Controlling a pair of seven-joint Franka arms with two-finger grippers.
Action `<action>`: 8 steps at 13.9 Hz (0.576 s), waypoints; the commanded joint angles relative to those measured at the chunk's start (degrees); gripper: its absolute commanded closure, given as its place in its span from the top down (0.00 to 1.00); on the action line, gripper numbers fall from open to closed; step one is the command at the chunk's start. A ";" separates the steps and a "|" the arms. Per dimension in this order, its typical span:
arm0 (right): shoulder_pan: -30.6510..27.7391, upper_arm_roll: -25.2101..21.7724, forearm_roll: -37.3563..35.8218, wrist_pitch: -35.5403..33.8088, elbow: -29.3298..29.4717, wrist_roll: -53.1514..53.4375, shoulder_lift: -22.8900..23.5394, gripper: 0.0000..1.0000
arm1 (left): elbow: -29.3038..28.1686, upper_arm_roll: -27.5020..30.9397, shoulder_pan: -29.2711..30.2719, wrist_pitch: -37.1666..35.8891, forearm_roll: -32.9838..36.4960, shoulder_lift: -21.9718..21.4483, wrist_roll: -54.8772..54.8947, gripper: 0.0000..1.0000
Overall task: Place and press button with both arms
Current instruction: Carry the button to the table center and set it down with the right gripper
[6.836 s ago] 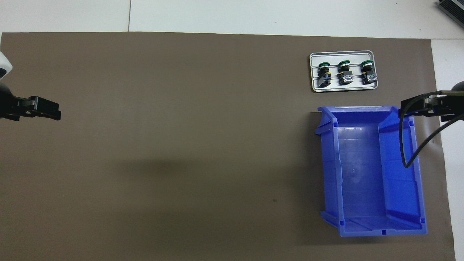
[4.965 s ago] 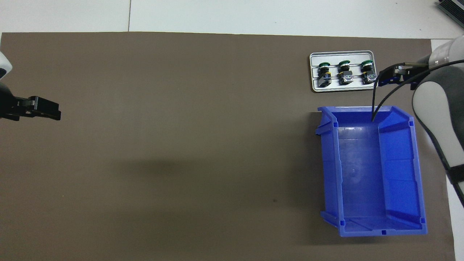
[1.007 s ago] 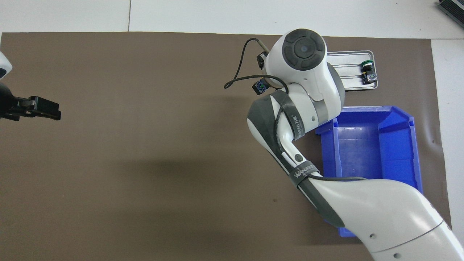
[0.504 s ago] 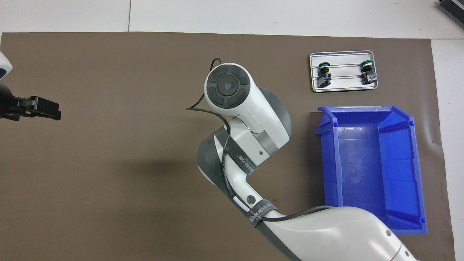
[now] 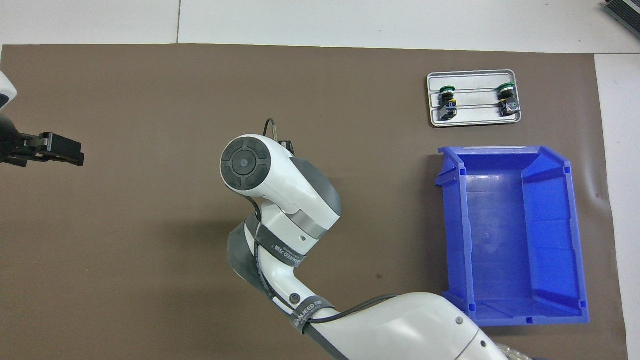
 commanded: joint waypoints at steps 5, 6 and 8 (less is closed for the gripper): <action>0.90 0.28 -0.80 4.98 -3.64 3.06 0.80 0.00 | -0.69 -0.40 0.46 -0.14 -0.17 -0.64 -0.15 1.00; 0.90 0.28 -0.71 6.74 -6.18 3.14 0.01 0.00 | -0.69 -0.40 0.46 -0.14 -0.17 -0.64 -0.15 1.00; 0.82 0.36 -0.45 8.86 -8.48 4.98 -0.61 0.00 | -0.69 -0.40 0.46 -0.14 -0.17 -0.64 -0.15 1.00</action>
